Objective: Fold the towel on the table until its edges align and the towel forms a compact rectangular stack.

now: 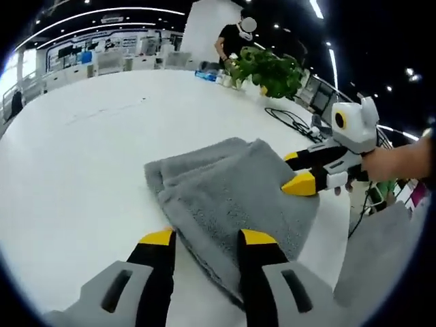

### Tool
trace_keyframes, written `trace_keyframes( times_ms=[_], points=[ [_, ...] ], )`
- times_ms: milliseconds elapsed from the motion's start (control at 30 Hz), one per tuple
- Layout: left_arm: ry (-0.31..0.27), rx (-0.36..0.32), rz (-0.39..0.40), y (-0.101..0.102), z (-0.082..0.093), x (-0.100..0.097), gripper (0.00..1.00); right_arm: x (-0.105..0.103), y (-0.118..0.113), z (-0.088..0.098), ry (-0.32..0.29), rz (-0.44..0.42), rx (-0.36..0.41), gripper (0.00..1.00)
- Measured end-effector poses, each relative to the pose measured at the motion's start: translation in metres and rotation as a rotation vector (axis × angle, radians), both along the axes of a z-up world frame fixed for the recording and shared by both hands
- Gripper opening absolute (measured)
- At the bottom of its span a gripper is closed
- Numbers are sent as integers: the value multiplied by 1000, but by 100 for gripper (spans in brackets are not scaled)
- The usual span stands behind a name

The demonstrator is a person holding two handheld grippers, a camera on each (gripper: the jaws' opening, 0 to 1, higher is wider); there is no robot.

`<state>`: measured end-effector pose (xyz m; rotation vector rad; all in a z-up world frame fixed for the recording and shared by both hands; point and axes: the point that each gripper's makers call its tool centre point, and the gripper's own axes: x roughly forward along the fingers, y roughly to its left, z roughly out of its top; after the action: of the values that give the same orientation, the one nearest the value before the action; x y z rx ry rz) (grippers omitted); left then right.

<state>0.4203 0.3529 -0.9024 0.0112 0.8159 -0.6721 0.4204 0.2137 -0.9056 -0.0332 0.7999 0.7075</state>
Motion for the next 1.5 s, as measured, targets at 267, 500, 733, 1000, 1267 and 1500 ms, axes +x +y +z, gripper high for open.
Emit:
trace_keyframes(
  times_ms=[267,500,733,1000,1267,1500],
  points=[
    [25,3,-17,-3,-2,6,33,4,4,-5,31,-13,9,31],
    [16,11,-2,1,-3,23,34,27,10,-3,-63,58,-74,31],
    [-4,25,8,7,-3,46,36,45,17,-2,-104,79,-119,30],
    [-18,57,-1,9,-1,67,36,73,23,-2,-113,79,-134,30],
    [-21,60,10,13,0,91,35,98,26,-1,-120,68,-144,30],
    [-32,77,-2,14,3,109,35,121,29,-1,-127,72,-165,30]
  ],
)
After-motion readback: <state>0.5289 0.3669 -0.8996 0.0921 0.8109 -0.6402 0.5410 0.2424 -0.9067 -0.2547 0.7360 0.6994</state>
